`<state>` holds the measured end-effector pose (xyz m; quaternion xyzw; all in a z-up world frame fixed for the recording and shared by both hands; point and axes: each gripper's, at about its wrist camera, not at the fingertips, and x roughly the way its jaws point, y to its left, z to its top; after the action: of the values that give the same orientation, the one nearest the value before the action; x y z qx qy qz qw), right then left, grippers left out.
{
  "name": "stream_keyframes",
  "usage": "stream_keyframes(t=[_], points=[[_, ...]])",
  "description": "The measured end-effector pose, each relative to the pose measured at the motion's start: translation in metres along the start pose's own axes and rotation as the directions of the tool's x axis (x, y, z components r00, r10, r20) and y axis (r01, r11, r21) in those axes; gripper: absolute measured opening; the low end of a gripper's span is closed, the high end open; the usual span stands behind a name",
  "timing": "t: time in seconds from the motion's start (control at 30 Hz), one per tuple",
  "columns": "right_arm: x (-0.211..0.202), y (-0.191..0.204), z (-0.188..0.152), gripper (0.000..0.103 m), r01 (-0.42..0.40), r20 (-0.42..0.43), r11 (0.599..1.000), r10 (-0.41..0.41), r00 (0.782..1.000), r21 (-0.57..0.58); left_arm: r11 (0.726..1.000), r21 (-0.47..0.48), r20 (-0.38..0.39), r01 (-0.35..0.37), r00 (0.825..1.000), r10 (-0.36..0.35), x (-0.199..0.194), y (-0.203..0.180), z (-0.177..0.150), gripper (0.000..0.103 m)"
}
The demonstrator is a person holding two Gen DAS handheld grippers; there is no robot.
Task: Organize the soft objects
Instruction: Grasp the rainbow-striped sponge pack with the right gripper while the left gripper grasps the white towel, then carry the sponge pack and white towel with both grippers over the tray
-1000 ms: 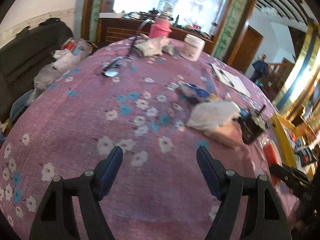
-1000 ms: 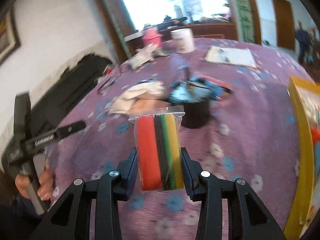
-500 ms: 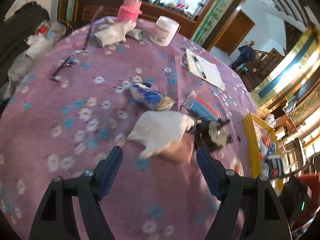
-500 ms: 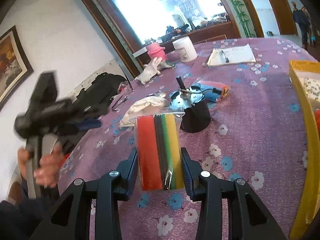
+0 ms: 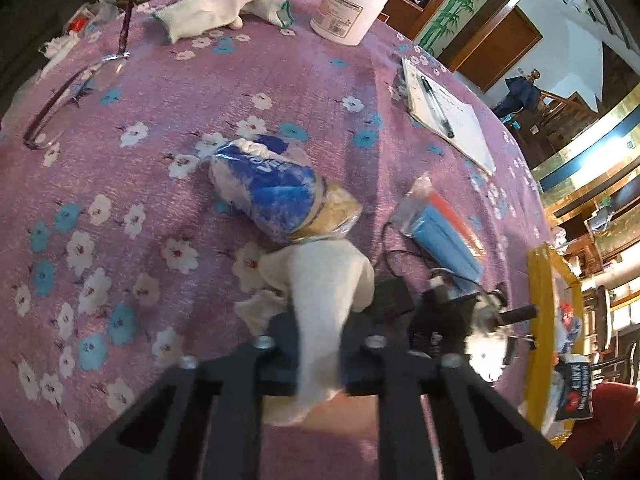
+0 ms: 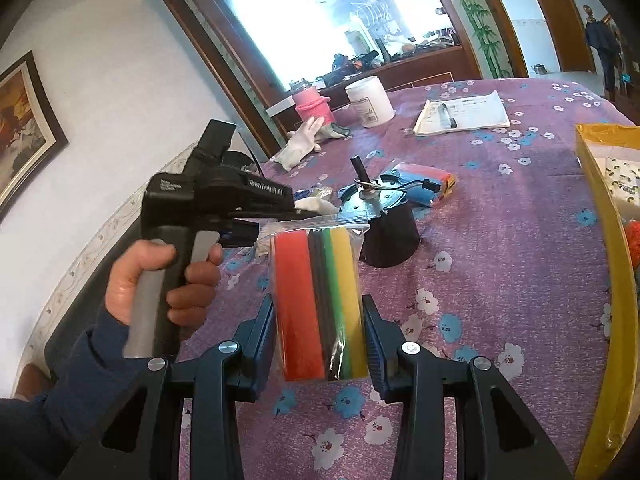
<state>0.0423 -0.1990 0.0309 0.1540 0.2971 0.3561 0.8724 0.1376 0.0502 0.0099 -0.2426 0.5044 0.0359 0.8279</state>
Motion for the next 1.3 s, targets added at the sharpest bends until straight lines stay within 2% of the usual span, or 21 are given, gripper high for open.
stream_keyframes(t=[0.1,0.33,0.5,0.63,0.73,0.87,0.97,1.3], points=[[0.001,-0.001,0.000,0.043,0.000,0.000,1.000,0.000,1.000,0.004,0.999,-0.007,0.010,0.050,0.999,-0.050,-0.010,0.007,-0.004,0.009],[0.001,-0.001,0.000,0.043,0.006,-0.001,1.000,-0.006,1.000,0.006,0.995,0.088,0.093,0.054,0.994,-0.062,-0.053,0.000,-0.036,0.009],[0.000,-0.001,0.000,0.043,0.015,0.003,1.000,-0.015,1.000,0.008,0.978,0.207,0.166,-0.006,0.986,-0.029,-0.074,-0.016,-0.083,0.009],[-0.001,-0.001,0.000,0.043,0.020,0.006,1.000,-0.020,1.000,0.009,0.959,0.275,0.210,-0.066,0.978,0.007,-0.072,-0.028,-0.114,0.009],[-0.002,-0.001,0.000,0.043,0.029,0.012,1.000,-0.029,1.000,0.008,0.948,0.292,0.253,-0.129,0.966,0.054,-0.068,-0.034,-0.123,0.009],[-0.004,-0.003,0.000,0.043,0.042,0.017,0.999,-0.042,0.999,0.016,0.936,0.309,0.282,-0.169,0.956,0.080,-0.063,-0.042,-0.130,0.009],[-0.005,-0.005,0.000,0.043,0.055,0.022,0.998,-0.056,0.998,0.025,0.932,0.319,0.293,-0.171,0.953,0.074,-0.066,-0.047,-0.137,0.009],[-0.027,-0.004,-0.011,0.043,0.113,0.038,0.993,-0.114,0.993,0.034,0.900,0.378,0.365,-0.216,0.929,0.070,-0.075,-0.068,-0.155,0.010]])
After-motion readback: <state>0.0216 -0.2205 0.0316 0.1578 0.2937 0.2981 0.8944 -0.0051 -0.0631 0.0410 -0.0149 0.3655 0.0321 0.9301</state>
